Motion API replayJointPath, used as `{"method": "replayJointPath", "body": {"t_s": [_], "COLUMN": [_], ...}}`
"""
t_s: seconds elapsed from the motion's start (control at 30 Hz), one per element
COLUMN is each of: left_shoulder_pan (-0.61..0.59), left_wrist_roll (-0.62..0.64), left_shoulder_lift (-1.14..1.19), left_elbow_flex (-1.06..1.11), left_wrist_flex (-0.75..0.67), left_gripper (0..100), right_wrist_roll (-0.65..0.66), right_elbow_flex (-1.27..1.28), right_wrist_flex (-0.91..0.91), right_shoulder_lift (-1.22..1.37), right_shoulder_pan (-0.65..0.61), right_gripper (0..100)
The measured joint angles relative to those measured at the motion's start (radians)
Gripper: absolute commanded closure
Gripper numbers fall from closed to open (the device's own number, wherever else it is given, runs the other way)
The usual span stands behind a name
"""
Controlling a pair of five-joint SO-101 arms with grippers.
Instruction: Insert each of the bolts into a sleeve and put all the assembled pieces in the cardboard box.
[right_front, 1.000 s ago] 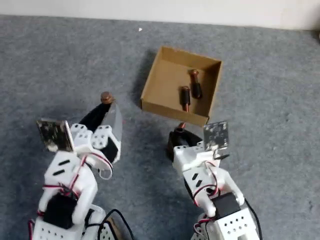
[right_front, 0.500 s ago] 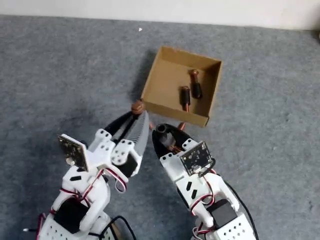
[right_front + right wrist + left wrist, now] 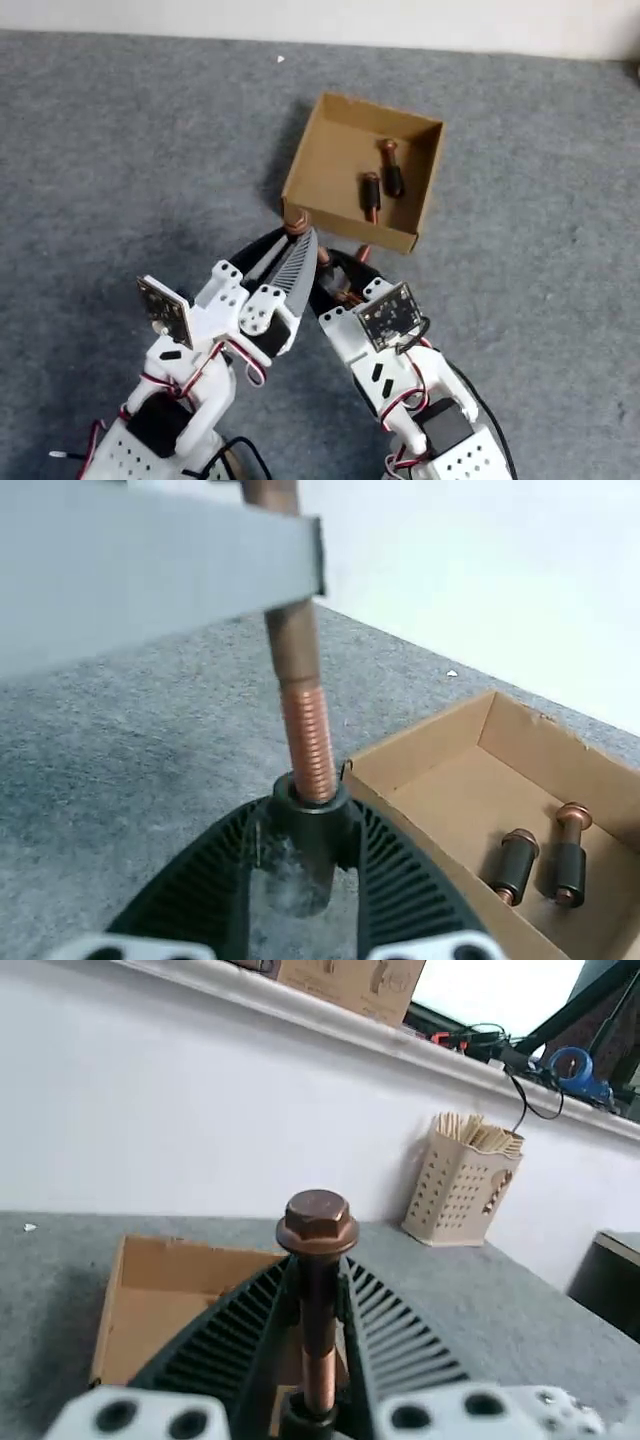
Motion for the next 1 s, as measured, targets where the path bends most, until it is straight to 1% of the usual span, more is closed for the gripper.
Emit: {"method": "replayJointPath", "body": {"t_s": [0.13, 0.3, 0.4, 0.5, 0.63, 0.7, 0.8, 1.0], "left_shoulder_pan": [0.0, 0.0, 0.0, 0.009, 0.057, 0.063, 0.064, 0.061], "left_wrist_roll": [0.0, 0.0, -0.003, -0.081, -0.167, -0.18, -0.189, -0.189], "left_shoulder_lift": [0.009, 0.009, 0.003, 0.0, -0.003, -0.003, 0.002, 0.0], "left_elbow_flex": [0.032, 0.037, 0.032, -0.002, -0.038, -0.054, -0.04, -0.081], "left_wrist_flex": [-0.04, -0.032, 0.035, 0.124, 0.239, 0.284, 0.373, 0.482], "left_gripper": [100, 100, 100, 98, 84, 79, 78, 78], "right_wrist_roll": [0.0, 0.0, 0.005, 0.006, 0.006, 0.006, 0.005, 0.006], "right_elbow_flex": [0.0, 0.0, 0.0, 0.0, 0.0, 0.0, 0.0, 0.0], "right_wrist_flex": [0.0, 0.0, 0.002, 0.003, 0.003, 0.0, 0.002, 0.026], "right_shoulder_lift": [0.0, 0.0, 0.002, 0.002, 0.003, 0.0, 0.002, 0.003], "right_shoulder_pan": [0.002, 0.002, -0.003, -0.003, -0.003, -0.003, 0.002, -0.003], "right_gripper": [99.3, 99.3, 99.3, 99.3, 99.3, 99.3, 99.3, 99.3]}}
